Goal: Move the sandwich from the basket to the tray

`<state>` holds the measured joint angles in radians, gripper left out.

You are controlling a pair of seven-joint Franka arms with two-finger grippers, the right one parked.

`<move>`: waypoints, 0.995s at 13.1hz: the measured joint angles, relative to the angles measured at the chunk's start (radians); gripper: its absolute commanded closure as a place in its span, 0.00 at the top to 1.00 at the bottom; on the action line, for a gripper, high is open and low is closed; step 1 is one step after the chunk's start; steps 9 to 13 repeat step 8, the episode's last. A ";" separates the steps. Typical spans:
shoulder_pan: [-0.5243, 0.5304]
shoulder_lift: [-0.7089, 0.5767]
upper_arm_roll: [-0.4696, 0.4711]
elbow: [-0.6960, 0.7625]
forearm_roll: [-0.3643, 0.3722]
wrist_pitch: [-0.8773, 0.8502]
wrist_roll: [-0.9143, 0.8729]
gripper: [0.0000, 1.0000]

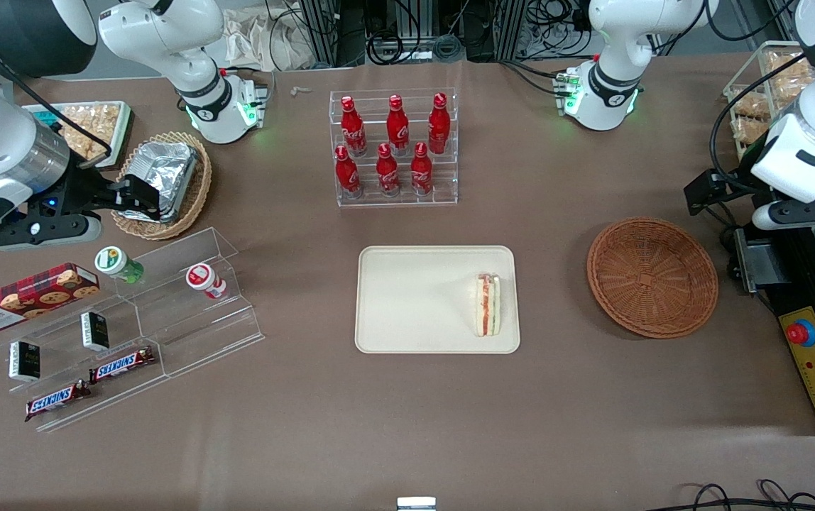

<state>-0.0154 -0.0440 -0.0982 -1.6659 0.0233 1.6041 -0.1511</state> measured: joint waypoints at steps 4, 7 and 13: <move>-0.003 0.003 0.056 -0.003 -0.018 0.002 0.087 1.00; -0.005 0.059 0.057 0.048 -0.024 0.001 0.102 1.00; -0.005 0.094 0.059 0.082 -0.024 0.001 0.099 1.00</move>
